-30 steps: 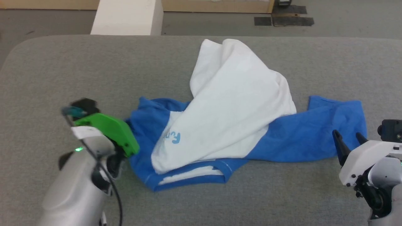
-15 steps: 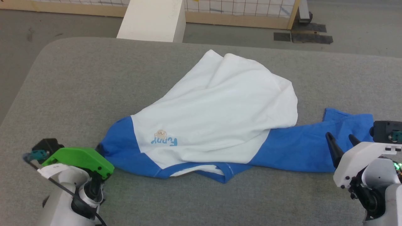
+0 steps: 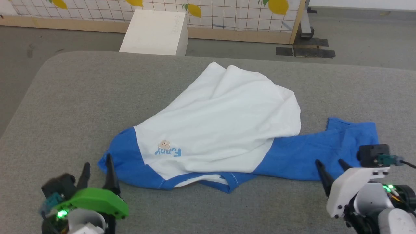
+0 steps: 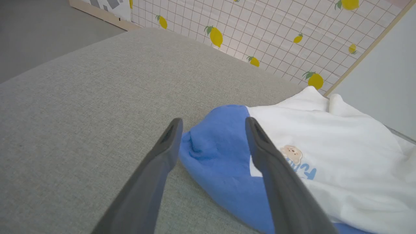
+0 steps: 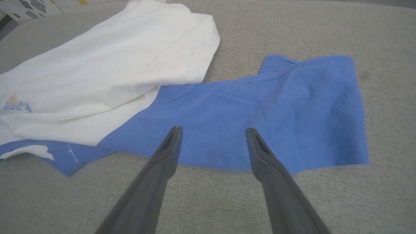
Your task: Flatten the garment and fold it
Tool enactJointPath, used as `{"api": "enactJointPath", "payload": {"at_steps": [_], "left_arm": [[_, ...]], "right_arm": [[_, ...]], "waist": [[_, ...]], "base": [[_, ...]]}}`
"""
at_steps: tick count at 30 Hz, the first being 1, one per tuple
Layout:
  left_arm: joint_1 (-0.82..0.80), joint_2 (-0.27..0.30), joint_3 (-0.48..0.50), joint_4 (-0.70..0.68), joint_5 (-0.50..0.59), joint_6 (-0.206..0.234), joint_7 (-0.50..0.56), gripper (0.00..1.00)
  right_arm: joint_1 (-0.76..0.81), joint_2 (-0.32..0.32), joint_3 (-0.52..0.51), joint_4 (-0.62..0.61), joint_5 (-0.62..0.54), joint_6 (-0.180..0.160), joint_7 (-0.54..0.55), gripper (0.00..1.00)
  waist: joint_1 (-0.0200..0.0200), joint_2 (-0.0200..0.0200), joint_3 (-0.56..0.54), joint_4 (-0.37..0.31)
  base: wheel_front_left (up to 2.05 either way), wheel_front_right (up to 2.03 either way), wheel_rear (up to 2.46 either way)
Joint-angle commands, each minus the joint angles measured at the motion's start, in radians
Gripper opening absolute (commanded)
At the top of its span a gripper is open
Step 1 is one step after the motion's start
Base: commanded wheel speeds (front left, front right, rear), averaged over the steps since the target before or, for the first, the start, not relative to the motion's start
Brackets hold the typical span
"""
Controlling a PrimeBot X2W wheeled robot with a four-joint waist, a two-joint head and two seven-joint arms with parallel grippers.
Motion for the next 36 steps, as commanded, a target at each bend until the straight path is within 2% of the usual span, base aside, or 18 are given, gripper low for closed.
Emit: {"api": "enactJointPath", "payload": {"at_steps": [1, 5, 8, 16, 21, 27, 28, 29, 33, 36], "left_arm": [[0.018, -0.011, 0.000, -0.003, 0.009, 0.001, -0.010, 1.00], [0.030, -0.031, 0.008, -0.005, 0.009, -0.003, -0.026, 1.00], [0.023, -0.041, 0.015, -0.019, 0.017, -0.002, -0.033, 1.00], [-0.039, -0.063, 0.021, -0.043, 0.037, -0.018, -0.041, 1.00], [-0.077, -0.082, 0.019, -0.038, 0.047, -0.034, -0.043, 1.00], [-0.099, -0.104, 0.016, -0.020, 0.053, -0.050, -0.045, 1.00], [-0.101, -0.107, 0.017, -0.017, 0.054, -0.053, -0.045, 1.00], [-0.103, -0.109, 0.017, -0.016, 0.056, -0.055, -0.045, 1.00], [-0.113, -0.116, 0.018, -0.008, 0.061, -0.064, -0.046, 1.00], [-0.123, -0.122, 0.021, -0.003, 0.063, -0.073, -0.046, 1.00]], "right_arm": [[0.011, 0.000, 0.014, -0.008, -0.006, -0.001, 0.008, 1.00], [-0.018, -0.007, 0.034, 0.000, -0.036, -0.001, 0.038, 1.00], [-0.096, -0.019, 0.050, 0.038, -0.071, -0.001, 0.070, 1.00], [-0.346, -0.080, 0.119, 0.244, -0.161, -0.001, 0.196, 1.00], [-0.442, -0.124, 0.187, 0.370, -0.222, -0.001, 0.278, 1.00], [-0.485, -0.163, 0.308, 0.477, -0.169, -0.001, 0.416, 1.00], [-0.491, -0.173, 0.322, 0.483, -0.153, -0.001, 0.436, 0.22], [-0.495, -0.179, 0.329, 0.483, -0.138, -0.001, 0.446, 0.00], [-0.531, -0.208, 0.310, 0.458, -0.111, -0.001, 0.427, 0.00], [-0.579, -0.206, 0.271, 0.438, -0.125, -0.001, 0.373, 0.00]], "waist": [[0.0000, 0.0000, 0.003, 0.001], [0.0000, 0.0000, 0.021, 0.002], [0.0000, 0.0000, 0.045, 0.003], [0.0000, 0.0000, 0.130, 0.036], [0.0000, 0.0000, 0.172, 0.059], [0.0000, 0.0000, 0.199, 0.084], [0.0000, 0.0000, 0.202, 0.087], [0.0000, 0.0000, 0.204, 0.091], [0.0000, 0.0000, 0.216, 0.108], [0.0000, 0.0000, 0.225, 0.121]], "base": [[0.00, 0.00, 0.00], [0.00, 0.00, 0.00], [0.00, 0.00, 0.00], [0.00, 0.00, 0.00], [0.00, 0.00, 0.00], [0.00, 0.00, 0.00], [0.00, 0.00, 0.00], [0.00, 0.00, 0.00], [0.00, 0.00, 0.00], [0.00, 0.00, 0.00]]}}
